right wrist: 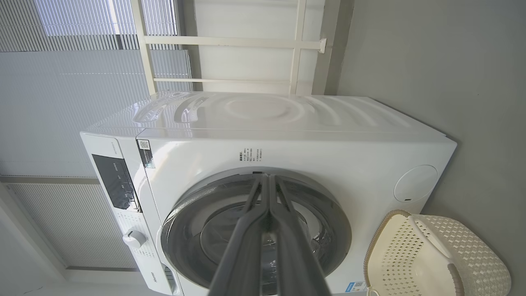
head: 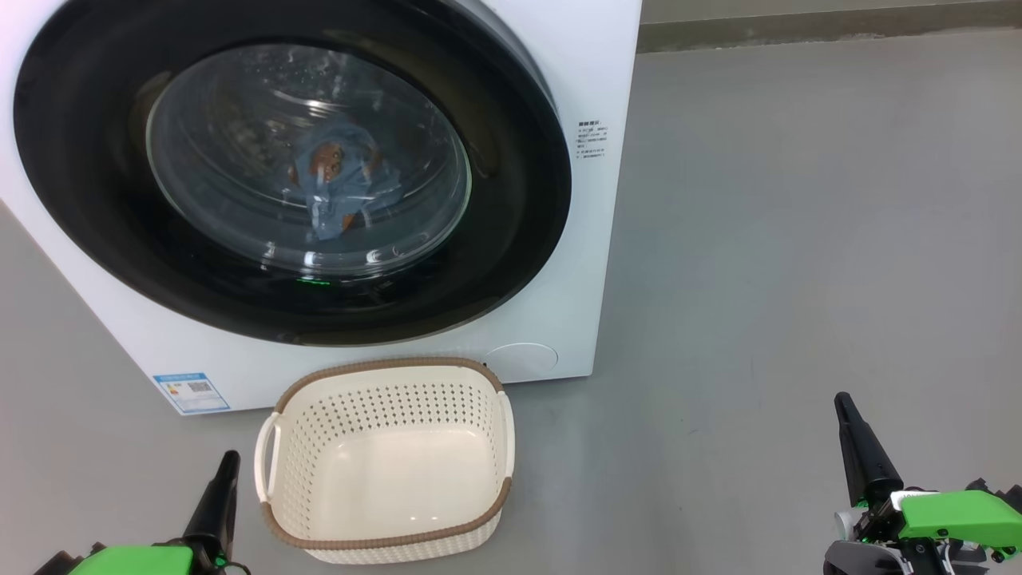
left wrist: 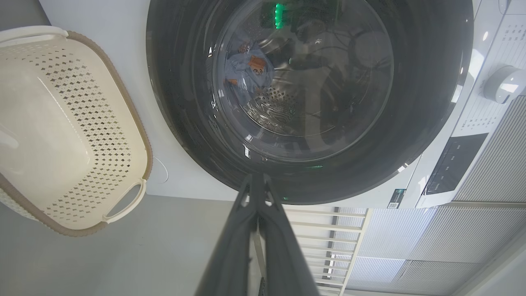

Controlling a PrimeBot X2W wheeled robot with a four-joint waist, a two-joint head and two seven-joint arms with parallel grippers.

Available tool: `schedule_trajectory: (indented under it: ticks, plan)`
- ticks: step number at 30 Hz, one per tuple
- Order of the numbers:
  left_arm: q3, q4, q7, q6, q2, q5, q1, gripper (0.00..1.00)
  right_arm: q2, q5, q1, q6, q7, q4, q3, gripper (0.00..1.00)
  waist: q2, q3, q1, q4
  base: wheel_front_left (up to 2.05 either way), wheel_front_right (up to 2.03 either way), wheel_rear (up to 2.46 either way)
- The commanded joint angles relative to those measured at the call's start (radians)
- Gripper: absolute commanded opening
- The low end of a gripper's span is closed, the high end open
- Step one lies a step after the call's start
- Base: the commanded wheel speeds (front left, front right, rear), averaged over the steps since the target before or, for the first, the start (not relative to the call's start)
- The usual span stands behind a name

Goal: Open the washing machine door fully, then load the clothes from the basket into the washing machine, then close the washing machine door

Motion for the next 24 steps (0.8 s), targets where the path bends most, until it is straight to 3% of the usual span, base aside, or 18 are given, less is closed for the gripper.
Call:
schedule_trajectory:
  ticks: [1,24]
  plan:
    - [0.034,-0.029,0.006,-0.003,0.012,-0.008,-0.041,0.0,-0.001,0.003,-0.01,0.002,0.007,-0.03,0.021,0.0,0.0,0.0,0.0,0.0,0.0,0.0,0.0]
    - [0.034,-0.029,0.006,-0.003,0.012,-0.009,-0.041,0.0,0.0,0.002,-0.01,0.002,0.008,-0.03,0.02,0.0,0.0,0.0,0.0,0.0,0.0,0.0,0.0]
